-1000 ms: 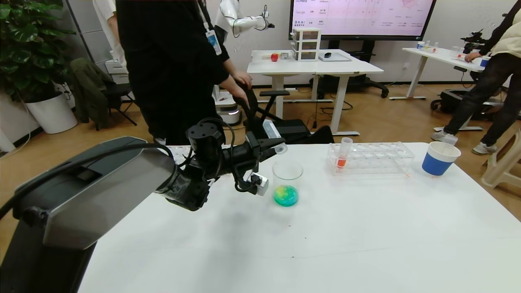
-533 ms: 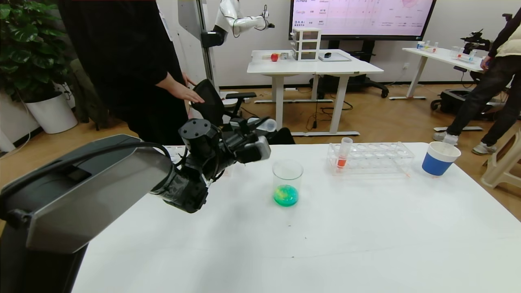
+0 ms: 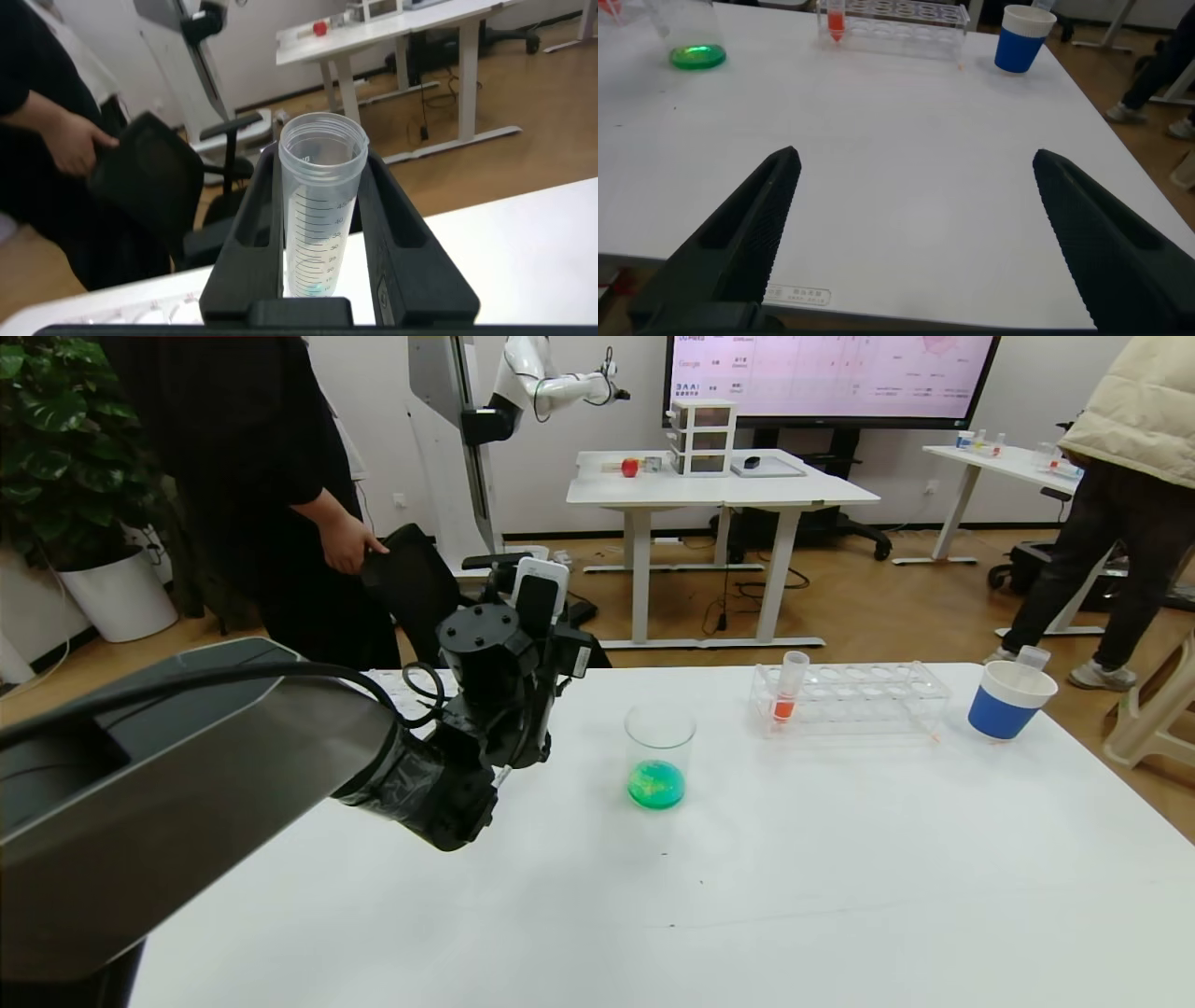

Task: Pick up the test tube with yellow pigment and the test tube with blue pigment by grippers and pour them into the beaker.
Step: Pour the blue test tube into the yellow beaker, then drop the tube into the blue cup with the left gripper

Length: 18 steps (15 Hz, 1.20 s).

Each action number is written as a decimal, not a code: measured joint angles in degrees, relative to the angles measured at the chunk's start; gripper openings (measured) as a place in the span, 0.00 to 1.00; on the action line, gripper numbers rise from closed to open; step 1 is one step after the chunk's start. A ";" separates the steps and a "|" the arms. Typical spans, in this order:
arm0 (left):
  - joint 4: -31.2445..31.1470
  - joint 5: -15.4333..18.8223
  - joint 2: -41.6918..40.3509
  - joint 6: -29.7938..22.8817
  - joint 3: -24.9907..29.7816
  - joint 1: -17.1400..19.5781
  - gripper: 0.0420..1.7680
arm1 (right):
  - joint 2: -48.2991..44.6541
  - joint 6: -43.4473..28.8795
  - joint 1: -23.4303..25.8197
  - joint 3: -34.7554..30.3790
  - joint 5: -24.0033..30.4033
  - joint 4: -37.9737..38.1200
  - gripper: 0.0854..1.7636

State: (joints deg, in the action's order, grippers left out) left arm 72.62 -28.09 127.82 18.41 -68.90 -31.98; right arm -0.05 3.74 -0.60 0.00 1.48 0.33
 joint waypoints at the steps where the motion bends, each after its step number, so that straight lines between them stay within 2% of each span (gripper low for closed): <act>1: -4.55 -2.86 -1.06 -4.68 -0.23 -0.52 0.27 | 0.00 0.00 0.02 0.00 -0.02 0.02 0.98; 3: -14.24 -6.95 -3.16 -14.40 -1.39 -1.07 0.27 | 0.00 0.00 0.00 0.00 0.00 0.00 0.98; 5: -20.72 -8.42 -5.22 -19.66 -2.21 -1.26 0.27 | 0.00 0.00 0.00 0.00 0.00 0.02 0.98; 9: -21.33 -8.74 -8.02 -20.08 -1.79 -0.55 0.27 | 0.00 0.00 0.00 0.00 0.00 0.02 0.98; 11: -21.63 -8.11 -9.85 -20.25 -1.41 2.05 0.27 | 0.00 0.00 0.00 0.00 0.00 0.00 0.98; 14: -21.75 -4.02 -12.87 -20.20 1.34 10.97 0.27 | 0.00 0.00 0.00 0.00 0.00 0.00 0.98; 18: -21.36 7.03 -15.58 -20.42 7.08 26.55 0.27 | 0.00 0.00 0.02 0.00 0.00 0.00 0.98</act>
State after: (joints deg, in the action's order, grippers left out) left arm 51.26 -21.05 112.24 -2.01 -61.82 -5.42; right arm -0.05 3.74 -0.57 0.00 1.48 0.33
